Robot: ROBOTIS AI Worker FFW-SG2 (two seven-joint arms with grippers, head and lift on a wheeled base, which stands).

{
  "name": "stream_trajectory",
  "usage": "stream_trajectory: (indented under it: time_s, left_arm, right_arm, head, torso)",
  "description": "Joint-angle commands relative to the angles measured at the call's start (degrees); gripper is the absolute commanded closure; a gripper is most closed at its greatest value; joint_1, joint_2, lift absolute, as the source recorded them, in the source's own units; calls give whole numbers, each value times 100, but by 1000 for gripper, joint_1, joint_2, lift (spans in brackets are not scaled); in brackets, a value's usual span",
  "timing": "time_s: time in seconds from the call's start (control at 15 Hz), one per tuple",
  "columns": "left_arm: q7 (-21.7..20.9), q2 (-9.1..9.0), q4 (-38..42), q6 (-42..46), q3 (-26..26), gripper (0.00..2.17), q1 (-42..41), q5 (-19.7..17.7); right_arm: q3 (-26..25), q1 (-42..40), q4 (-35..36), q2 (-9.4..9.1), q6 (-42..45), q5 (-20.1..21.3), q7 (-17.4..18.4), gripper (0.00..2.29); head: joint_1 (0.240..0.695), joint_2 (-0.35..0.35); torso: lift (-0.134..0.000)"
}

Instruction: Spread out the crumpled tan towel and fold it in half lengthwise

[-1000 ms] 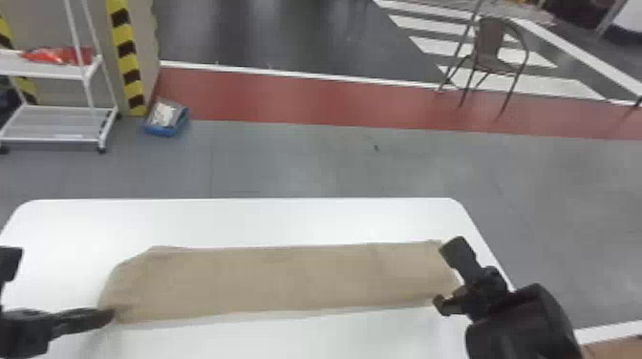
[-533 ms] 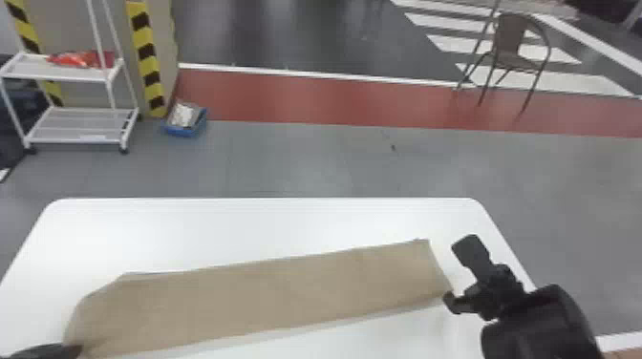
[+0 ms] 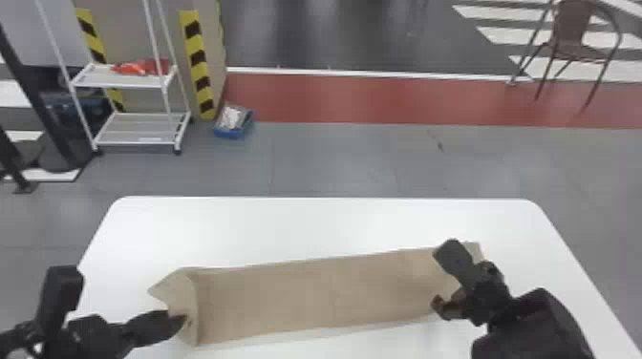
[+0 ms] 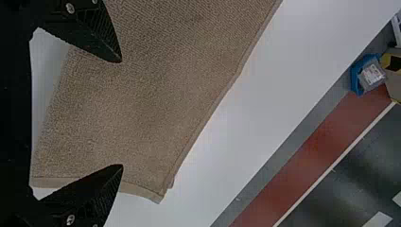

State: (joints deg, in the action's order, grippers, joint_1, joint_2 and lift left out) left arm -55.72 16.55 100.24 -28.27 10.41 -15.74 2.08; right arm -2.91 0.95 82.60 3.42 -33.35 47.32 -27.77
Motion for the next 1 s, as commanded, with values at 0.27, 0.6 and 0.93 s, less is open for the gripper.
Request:
stream_trajectory:
  time_s: [0.27, 0.6, 0.93]
  left_arm:
    - [325, 6, -584, 1389, -303, 2007, 151, 829]
    - [1081, 146, -1736, 967, -435, 488, 898, 1216]
    - [1468, 480, -1701, 914, -206, 29, 915, 1321]
  right_arm:
    - [71, -42, -156, -16, -54, 94, 0, 97]
    - [45, -42, -148, -8, -36, 94, 0, 97]
    - [-87, 20, -130, 1, -54, 85, -9, 97]
  head:
    - [695, -139]
    - [695, -51]
    - [695, 9]
  torso:
    - [0]
    - [0]
    - [0]
